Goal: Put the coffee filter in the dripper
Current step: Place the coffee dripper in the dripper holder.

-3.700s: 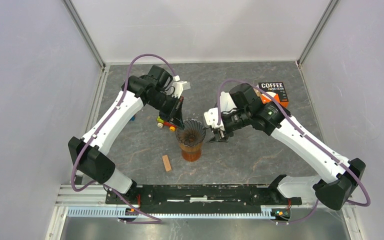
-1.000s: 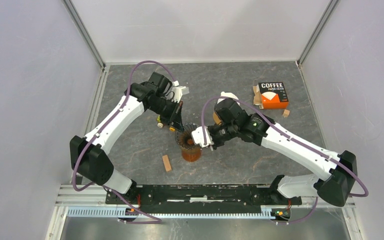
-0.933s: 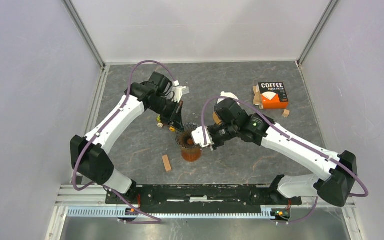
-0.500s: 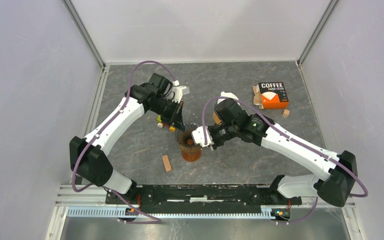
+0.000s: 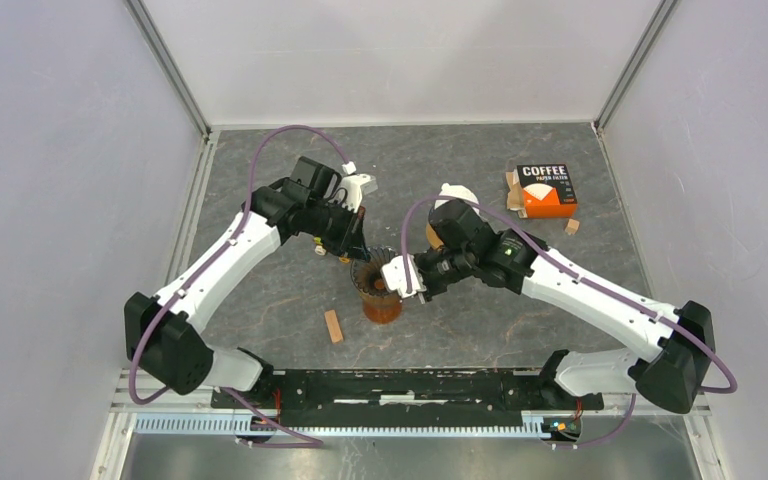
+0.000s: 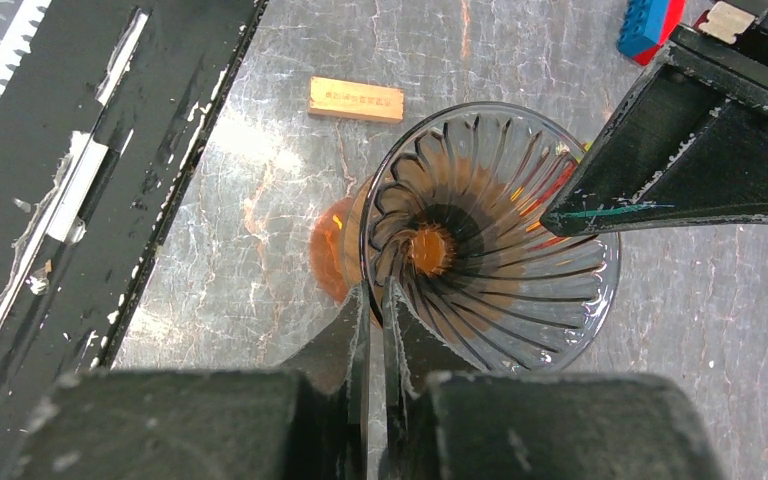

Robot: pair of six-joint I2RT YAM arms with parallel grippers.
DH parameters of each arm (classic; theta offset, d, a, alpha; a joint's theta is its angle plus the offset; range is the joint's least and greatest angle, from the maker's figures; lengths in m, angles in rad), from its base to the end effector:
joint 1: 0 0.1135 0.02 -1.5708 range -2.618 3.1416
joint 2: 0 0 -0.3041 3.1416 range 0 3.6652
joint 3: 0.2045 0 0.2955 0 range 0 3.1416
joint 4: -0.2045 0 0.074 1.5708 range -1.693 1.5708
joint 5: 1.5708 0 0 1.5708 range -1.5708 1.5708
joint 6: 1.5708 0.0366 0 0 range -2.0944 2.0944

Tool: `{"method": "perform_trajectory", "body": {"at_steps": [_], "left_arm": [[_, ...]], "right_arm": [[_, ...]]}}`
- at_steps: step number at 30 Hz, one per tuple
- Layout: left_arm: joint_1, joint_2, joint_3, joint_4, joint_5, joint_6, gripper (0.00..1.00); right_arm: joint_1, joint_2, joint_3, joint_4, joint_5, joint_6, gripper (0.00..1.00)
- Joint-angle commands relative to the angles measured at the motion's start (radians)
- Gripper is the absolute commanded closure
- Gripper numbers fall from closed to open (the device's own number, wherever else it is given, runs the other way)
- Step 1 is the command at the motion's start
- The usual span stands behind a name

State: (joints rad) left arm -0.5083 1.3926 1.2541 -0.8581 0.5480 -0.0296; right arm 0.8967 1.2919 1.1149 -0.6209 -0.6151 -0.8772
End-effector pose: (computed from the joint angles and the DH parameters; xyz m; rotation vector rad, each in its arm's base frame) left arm 0.2686 -0.1715 0.3439 0.8227 2.4647 -0.9048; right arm 0.1734 0.2509 0.3396 -1.9532 1.2118 0.7331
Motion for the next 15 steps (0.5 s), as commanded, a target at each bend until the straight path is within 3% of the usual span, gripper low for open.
{"method": "perform_trajectory", "body": {"at_steps": [1, 12, 15], "left_arm": [[-0.039, 0.008, -0.063, -0.070, -0.087, 0.090, 0.98], [-0.053, -0.019, -0.065, -0.049, -0.120, 0.105, 0.98], [-0.053, -0.029, -0.039, -0.053, -0.122, 0.111, 0.93]], "right_arm": [[0.015, 0.075, -0.069, -0.086, 0.162, -0.002, 1.00], [0.028, 0.085, -0.066, -0.069, 0.200, 0.001, 1.00], [0.026, 0.078, -0.036, -0.084, 0.203, 0.007, 0.93]]}}
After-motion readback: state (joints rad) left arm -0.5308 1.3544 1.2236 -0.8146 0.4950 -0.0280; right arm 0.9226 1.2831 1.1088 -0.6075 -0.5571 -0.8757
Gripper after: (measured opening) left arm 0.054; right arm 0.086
